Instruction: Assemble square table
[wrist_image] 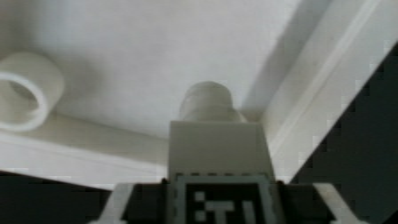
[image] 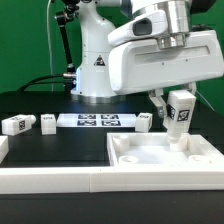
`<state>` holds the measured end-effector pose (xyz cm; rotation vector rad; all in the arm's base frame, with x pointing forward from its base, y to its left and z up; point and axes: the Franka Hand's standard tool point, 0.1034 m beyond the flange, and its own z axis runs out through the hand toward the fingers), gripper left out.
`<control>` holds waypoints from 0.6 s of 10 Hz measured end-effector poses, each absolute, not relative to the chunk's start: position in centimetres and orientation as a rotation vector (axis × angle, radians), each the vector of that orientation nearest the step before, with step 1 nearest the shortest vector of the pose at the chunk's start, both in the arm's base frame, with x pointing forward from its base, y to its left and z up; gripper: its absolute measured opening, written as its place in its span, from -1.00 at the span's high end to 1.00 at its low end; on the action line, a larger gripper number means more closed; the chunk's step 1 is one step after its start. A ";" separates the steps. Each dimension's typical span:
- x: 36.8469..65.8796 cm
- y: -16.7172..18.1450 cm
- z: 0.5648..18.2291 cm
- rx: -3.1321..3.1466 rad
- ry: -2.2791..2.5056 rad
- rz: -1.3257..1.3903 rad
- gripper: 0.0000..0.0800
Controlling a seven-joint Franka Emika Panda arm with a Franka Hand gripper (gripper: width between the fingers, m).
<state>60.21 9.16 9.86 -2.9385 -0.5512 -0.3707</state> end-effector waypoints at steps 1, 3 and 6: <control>60.5 9.4 10.0 -2.936 -0.565 -0.392 0.28; 60.6 9.3 9.9 -2.937 -0.571 -0.405 0.28; 61.1 10.1 9.9 -2.932 -0.579 -0.459 0.28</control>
Offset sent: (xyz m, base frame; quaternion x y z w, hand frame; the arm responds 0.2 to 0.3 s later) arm 0.0000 0.0000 0.0000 0.0000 0.0000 0.0000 1.0000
